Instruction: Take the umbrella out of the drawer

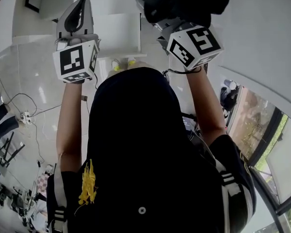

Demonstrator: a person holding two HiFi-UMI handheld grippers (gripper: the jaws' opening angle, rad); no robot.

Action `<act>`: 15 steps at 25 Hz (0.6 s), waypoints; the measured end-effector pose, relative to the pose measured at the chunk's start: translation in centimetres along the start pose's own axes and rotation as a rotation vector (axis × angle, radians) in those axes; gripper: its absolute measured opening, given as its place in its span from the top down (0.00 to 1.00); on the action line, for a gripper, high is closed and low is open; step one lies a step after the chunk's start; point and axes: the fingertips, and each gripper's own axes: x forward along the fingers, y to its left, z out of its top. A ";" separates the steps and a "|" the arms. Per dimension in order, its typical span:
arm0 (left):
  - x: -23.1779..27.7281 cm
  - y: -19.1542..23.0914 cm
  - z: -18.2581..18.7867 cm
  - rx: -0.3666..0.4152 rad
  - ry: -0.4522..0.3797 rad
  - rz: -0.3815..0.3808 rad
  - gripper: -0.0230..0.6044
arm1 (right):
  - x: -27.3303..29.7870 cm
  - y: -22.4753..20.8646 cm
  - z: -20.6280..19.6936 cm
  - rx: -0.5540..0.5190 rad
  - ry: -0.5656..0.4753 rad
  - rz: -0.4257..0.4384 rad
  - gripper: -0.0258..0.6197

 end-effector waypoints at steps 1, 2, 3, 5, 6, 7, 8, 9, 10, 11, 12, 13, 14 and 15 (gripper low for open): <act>0.2 0.0 0.4 -0.001 -0.006 -0.001 0.93 | -0.1 -0.3 0.3 0.005 -0.008 -0.005 0.55; 0.4 0.0 0.7 -0.002 -0.012 -0.003 0.93 | -0.2 -0.5 0.6 0.006 -0.013 -0.011 0.55; 0.5 0.0 0.9 -0.002 -0.017 -0.004 0.93 | -0.3 -0.8 0.8 0.002 -0.018 -0.019 0.55; 1.0 0.0 1.3 0.002 -0.026 -0.007 0.93 | -0.2 -1.3 1.1 -0.007 -0.023 -0.032 0.55; 1.2 -0.2 1.4 0.006 -0.030 -0.012 0.93 | -0.2 -1.5 1.2 -0.011 -0.023 -0.038 0.55; 1.4 -0.4 1.5 0.013 -0.032 -0.021 0.93 | -0.3 -1.6 1.2 -0.013 -0.022 -0.042 0.55; 1.5 -0.8 1.6 0.023 -0.033 -0.032 0.93 | -0.5 -1.7 1.4 -0.013 -0.023 -0.045 0.55; 1.5 -1.1 1.8 0.038 -0.033 -0.044 0.93 | -0.6 -1.6 1.6 -0.010 -0.026 -0.046 0.55; 1.6 -1.3 2.1 0.055 -0.034 -0.054 0.93 | -0.6 -1.7 1.8 -0.003 -0.030 -0.047 0.55; 1.7 -1.5 2.4 0.069 -0.038 -0.061 0.93 | -0.7 -1.9 1.8 0.005 -0.036 -0.049 0.55; 1.9 -1.4 2.7 0.076 -0.043 -0.064 0.93 | -0.6 -2.1 1.9 0.009 -0.043 -0.049 0.55; 2.1 -1.4 2.9 0.076 -0.047 -0.062 0.93 | -0.5 -2.3 2.0 0.008 -0.048 -0.049 0.55; 2.2 -1.3 2.9 0.074 -0.048 -0.059 0.93 | -0.4 -2.4 2.2 0.006 -0.050 -0.050 0.55; 2.4 -1.2 2.8 0.071 -0.046 -0.057 0.93 | -0.3 -2.4 2.3 0.005 -0.050 -0.051 0.55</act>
